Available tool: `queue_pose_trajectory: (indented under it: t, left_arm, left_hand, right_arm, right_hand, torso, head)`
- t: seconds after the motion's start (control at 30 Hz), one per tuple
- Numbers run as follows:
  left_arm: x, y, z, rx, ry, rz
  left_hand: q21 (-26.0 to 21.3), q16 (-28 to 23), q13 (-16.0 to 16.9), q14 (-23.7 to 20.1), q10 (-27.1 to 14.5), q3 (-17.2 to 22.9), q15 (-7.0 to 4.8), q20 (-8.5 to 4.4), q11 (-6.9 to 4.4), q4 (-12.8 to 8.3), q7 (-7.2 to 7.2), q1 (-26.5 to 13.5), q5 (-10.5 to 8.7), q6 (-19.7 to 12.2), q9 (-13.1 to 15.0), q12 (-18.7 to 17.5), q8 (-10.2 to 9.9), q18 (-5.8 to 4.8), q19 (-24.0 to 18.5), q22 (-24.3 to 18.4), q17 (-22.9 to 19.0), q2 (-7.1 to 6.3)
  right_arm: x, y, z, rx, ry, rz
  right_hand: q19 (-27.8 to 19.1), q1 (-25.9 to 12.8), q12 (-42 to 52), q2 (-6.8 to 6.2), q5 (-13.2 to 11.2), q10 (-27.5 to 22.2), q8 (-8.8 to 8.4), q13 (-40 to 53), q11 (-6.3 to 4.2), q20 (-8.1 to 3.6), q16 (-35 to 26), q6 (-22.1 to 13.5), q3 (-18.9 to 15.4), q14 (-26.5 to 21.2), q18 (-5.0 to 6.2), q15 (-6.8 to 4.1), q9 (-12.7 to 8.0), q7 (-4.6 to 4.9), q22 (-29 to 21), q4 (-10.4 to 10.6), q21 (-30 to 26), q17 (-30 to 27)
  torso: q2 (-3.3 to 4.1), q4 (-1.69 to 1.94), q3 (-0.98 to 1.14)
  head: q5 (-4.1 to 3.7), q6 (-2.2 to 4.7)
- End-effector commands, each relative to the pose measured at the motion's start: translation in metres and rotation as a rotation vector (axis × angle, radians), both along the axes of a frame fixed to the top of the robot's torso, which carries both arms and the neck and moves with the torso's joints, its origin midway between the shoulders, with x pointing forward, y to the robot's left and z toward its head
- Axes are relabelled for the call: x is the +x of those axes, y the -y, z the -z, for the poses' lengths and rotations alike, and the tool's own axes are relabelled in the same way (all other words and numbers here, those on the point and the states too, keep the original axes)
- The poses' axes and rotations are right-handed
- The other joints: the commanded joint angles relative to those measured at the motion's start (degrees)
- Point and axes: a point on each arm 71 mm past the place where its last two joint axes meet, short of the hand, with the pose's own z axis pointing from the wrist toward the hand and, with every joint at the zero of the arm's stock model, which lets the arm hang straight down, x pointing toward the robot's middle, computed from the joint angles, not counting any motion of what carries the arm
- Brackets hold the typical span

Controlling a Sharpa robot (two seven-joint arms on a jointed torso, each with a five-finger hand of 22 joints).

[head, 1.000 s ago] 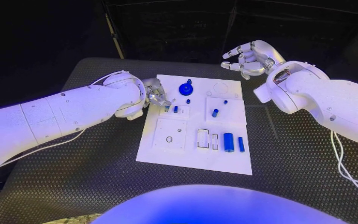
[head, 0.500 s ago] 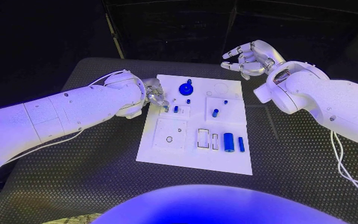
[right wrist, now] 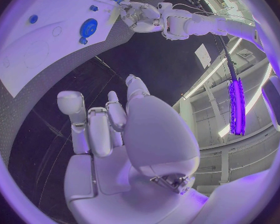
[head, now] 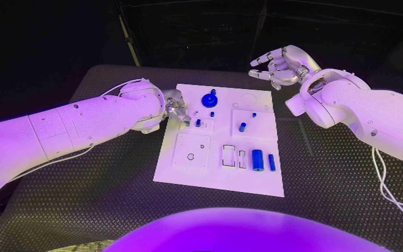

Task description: Assemble the parts on the task board

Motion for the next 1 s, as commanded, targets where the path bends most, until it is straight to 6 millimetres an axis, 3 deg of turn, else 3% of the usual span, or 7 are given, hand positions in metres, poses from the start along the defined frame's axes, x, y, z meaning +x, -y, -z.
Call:
queue_pose_trajectory:
  t: [0.03, 1.0]
  left_arm:
    - [-0.0021, 0.0004, 0.0033, 0.027, -0.026, 0.019]
    - [-0.0052, 0.0027, 0.007, 0.044, -0.069, 0.052]
  left_hand:
    - [0.2, 0.2, 0.1, 5.9, 0.2, 8.0, -0.42, -0.36, -0.03, -7.8, -0.34, -0.2, 0.36, -0.1, 0.2, 0.3, 0.2, -0.26, 0.9, 0.8, 15.1, 0.43]
    - [0.2, 0.2, 0.5, 5.9, 0.4, 8.9, -0.48, -0.4, -0.13, -8.2, -0.47, -1.1, 0.5, -0.3, 0.4, 0.8, 1.2, -0.29, 1.0, 0.9, 15.1, 0.16]
  right_arm:
    - [0.0001, -0.0015, -0.0012, 0.005, 0.001, -0.009]
    - [0.0, -0.0016, -0.0009, 0.004, -0.002, -0.012]
  right_hand:
    - [0.2, -0.2, 0.2, 0.58, 0.3, 0.2, 0.35, 0.0, -0.05, -0.29, -0.2, -0.1, 0.0, 2.5, 0.43, -0.42, -0.1, -0.36, -0.1, 0.0, -0.2, 0.0]
    - [0.2, -0.2, 0.2, 0.58, 0.3, 0.2, 0.35, 0.0, -0.05, -0.29, -0.2, -0.1, 0.0, 2.5, 0.43, -0.42, -0.1, -0.36, -0.1, 0.0, -0.2, 0.0]
  torso:
    - [0.0, 0.05, 0.01]
    - [0.01, 0.04, 0.0]
  head:
    - [-0.02, 0.01]
    - [0.17, 0.01]
